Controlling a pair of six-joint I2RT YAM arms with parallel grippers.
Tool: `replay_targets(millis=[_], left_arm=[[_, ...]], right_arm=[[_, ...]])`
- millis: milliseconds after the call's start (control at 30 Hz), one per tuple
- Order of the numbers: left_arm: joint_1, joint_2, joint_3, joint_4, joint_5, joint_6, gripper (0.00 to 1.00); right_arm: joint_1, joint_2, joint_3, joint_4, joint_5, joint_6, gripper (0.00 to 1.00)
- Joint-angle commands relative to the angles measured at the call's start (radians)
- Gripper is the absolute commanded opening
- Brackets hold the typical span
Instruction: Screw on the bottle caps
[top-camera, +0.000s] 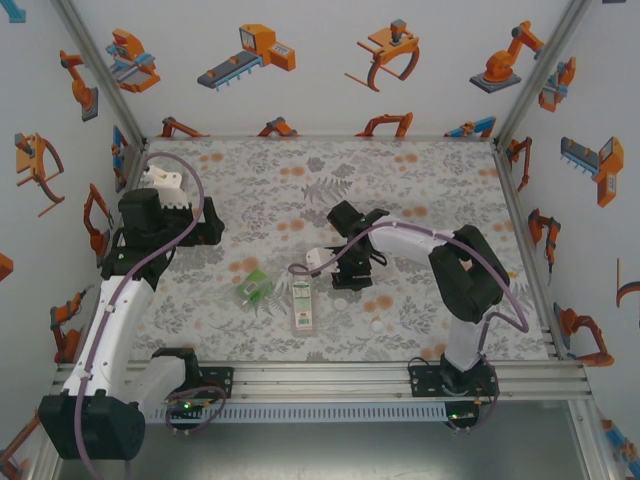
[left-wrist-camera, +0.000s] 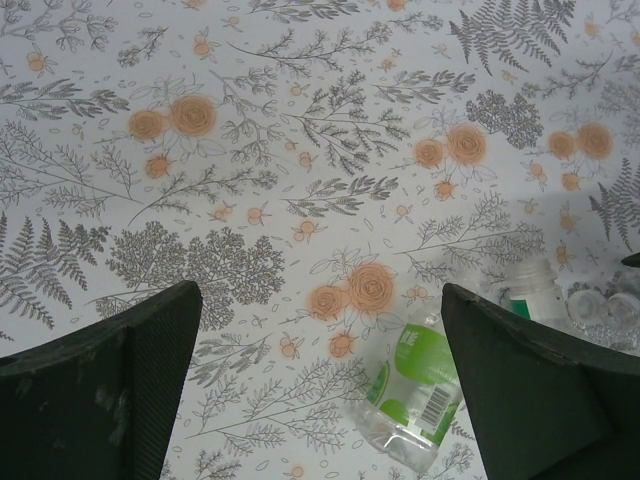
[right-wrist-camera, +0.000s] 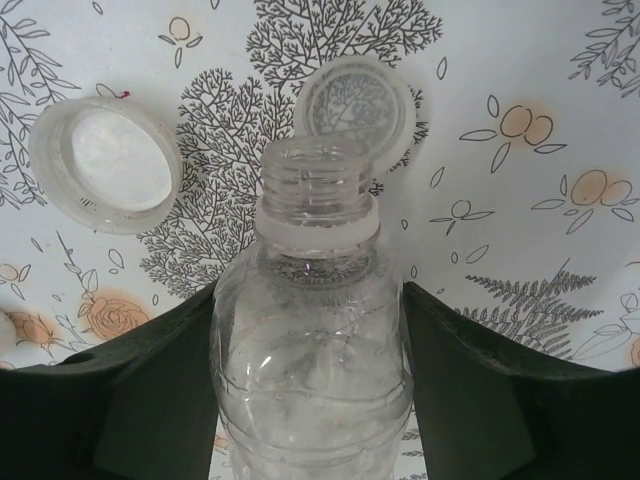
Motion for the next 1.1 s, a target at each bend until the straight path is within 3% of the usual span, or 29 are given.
replay_targets(millis=[0,167,333,500,700,867,1067], left_arm=[[-0.004,-0.009,-0.004,-0.003,0.012,0.022,0.97],[-0.005,-0.007,-0.015,0.032,0.094,0.017,0.97],[-0.007,-0.006,-0.037,0.136,0.307,-0.02,0.97],[-0.042,0.015,-0.072,0.375,0.6,-0.113,0.97],[-0.208,0.03,-0.083,0.614,0.653,-0.177,0.99],[-0.296,0.072,-0.135,1.004,0.697,-0.338,0.99],[-0.395,0.144,-0.104,1.269,0.74,-0.434,0.99]], right_arm=[[0.0,-0.068,-0.048,0.069,-0.025,0.091,0.53],[-0.011,-0.193,-0.116,0.168,-0.035,0.26,0.51],[-0.032,-0.343,-0.187,0.342,-0.043,0.515,0.49],[-0.042,-0.461,-0.195,0.451,0.022,0.796,0.48],[-0.045,-0.588,-0.145,0.525,-0.007,1.057,0.48],[-0.045,-0.688,-0.108,0.648,-0.055,1.18,0.48],[-0.045,-0.78,-0.058,0.864,-0.229,1.292,0.5]])
